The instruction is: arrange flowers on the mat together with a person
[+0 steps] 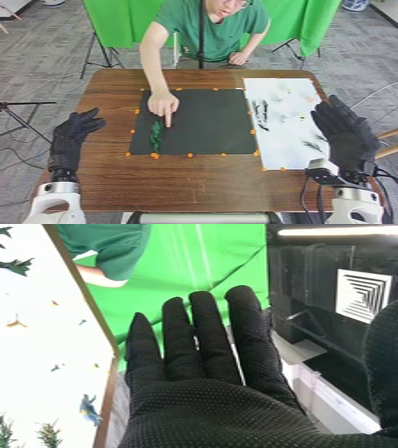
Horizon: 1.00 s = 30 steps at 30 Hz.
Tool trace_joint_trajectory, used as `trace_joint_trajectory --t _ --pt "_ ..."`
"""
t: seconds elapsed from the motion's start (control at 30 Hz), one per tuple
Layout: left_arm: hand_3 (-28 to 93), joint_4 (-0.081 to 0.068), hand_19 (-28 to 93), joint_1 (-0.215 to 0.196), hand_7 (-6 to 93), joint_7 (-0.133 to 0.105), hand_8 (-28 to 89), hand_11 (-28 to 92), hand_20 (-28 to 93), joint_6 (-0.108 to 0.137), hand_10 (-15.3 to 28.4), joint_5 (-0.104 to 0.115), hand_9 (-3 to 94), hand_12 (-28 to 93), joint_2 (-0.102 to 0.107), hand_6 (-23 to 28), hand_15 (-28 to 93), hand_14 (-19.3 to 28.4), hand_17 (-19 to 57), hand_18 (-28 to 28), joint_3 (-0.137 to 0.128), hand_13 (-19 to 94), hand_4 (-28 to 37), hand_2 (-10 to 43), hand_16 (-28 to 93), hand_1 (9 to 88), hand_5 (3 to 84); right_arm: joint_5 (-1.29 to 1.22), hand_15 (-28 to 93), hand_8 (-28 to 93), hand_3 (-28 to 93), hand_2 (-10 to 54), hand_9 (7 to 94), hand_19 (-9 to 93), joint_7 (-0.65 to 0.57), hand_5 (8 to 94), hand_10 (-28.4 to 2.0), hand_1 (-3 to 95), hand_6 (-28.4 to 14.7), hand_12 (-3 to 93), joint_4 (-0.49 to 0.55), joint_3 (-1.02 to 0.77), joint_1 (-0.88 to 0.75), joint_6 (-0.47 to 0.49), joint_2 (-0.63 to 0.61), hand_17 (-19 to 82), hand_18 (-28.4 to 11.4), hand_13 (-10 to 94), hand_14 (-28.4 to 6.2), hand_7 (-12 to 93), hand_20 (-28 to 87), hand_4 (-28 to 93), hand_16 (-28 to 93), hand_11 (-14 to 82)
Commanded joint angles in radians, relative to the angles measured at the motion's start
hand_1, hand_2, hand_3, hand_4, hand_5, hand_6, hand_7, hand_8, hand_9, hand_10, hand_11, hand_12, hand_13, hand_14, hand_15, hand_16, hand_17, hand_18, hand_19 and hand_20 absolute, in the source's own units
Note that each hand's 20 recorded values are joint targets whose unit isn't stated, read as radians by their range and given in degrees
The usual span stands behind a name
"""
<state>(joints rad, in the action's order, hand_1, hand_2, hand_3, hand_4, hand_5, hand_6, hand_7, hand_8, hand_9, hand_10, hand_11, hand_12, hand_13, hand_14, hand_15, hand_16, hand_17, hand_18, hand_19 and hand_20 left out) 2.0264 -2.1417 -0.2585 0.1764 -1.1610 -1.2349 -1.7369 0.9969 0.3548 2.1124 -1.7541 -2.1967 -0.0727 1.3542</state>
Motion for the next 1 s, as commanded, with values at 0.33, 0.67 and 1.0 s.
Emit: trace_joint_trajectory --t 0.33,0.67,1.0 --pt "61 -0.005 9 -0.016 12.0 0.025 -6 20 21 0.001 16.0 -0.01 54.8 15 -0.02 4.4 21 18.5 15.1 11.7 0.016 47 -28.3 30.2 -1 24.3 52.9 0.026 11 -9 77 -4.2 43.1 1 -0.009 44.6 -15.3 10.9 -2.3 14.1 0.006 0.012 0.004 -0.023 0.003 18 -14.3 32 -12.2 13 24 -18 10 5.1" --pt "63 -0.001 10 -0.024 12.2 0.027 -6 21 19 0.0 16.0 -0.012 54.7 15 -0.022 4.2 22 18.7 14.5 11.9 0.014 47 -28.3 27.0 -1 23.7 52.7 0.039 12 -9 77 -5.4 44.5 1 0.003 45.6 -15.2 11.8 -2.5 14.5 0.004 0.025 0.009 -0.054 -0.003 18 -14.3 33 -12.2 13 24 -18 11 5.4" --pt "64 -0.001 11 -0.025 12.3 0.027 -6 21 19 -0.001 15.9 -0.016 54.7 15 -0.024 4.2 23 18.5 14.3 12.1 0.016 47 -28.3 26.3 -1 23.8 52.8 0.221 13 -10 75 -9.4 46.0 1 -0.03 46.4 -15.2 14.5 -2.7 15.6 0.023 0.031 0.016 -0.167 -0.014 19 -14.3 35 -12.6 14 26 -21 13 5.7"
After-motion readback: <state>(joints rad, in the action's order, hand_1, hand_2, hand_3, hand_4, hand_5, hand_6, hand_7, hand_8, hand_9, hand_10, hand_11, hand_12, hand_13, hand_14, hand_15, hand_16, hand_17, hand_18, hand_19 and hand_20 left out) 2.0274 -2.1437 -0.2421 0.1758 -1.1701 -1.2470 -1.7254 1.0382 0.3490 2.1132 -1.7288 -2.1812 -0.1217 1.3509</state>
